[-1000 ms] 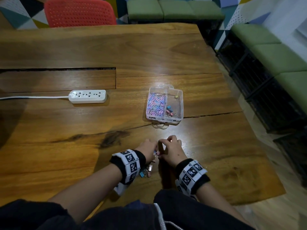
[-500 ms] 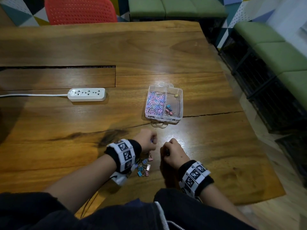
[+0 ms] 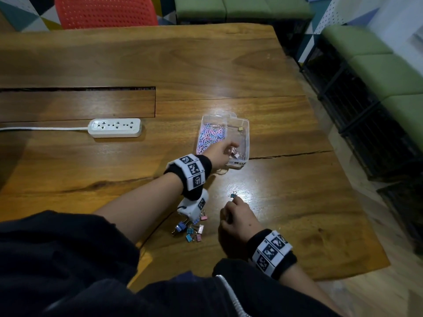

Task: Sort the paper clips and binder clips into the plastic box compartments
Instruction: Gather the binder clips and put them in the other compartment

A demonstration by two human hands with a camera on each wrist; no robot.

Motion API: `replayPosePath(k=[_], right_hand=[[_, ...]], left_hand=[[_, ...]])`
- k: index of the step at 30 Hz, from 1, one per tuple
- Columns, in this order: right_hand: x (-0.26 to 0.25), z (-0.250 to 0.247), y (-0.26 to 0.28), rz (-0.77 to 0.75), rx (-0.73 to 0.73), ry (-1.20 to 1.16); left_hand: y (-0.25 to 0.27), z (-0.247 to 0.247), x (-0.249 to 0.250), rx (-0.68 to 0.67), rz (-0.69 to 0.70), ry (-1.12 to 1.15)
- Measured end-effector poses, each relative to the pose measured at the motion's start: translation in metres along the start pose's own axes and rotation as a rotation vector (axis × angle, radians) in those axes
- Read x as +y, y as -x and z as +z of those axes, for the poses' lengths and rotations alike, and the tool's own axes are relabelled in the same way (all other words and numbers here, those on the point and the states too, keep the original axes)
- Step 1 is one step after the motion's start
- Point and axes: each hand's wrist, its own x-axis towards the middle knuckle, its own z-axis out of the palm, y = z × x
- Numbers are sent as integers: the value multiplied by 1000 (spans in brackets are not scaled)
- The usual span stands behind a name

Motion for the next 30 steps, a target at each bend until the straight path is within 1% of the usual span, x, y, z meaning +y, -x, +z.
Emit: replayPosePath(k=[2,4,8,9,10,12,13,15,19,21,25,27,28,30], right_hand=[[2,1,2,-6,14,-10],[5,1,3,3,20,8],[11,1,7,-13,41,36],[11,-1,7,-17,42,36],[12,-2,7,-14,39,31],[13,-7,5,1,34,15],[13,-10,4,12,37,4],[13,-15,0,35,42,-25],[3,-39,-10,56,90,-140],[-7,-57,-18,29,143,-226],[-23,-92,-41,-6,311,-274],[-26,-101,-52,-19,378,-308],[-26,-101,-54,-25,386,-311],[-26,-90,-53,-39,354,-278]], left_hand=[[16,-4,-11,-7,16,-53],[37,-10,-24,-82,16,-240],[80,-10,-58,-425,-40,-741],[90,-7,-65,-483,-38,-853],[97,-4,-72,-511,-23,-948],[108,5,-83,-481,52,-1077],[112,8,-88,-434,86,-1093],[116,12,-96,-340,100,-1028],[121,11,-95,-255,65,-891],[120,8,-93,-244,41,-860],[116,1,-90,-276,24,-839],[116,1,-90,-276,30,-844],[116,1,-90,-272,35,-851],[117,1,-91,-259,53,-860]])
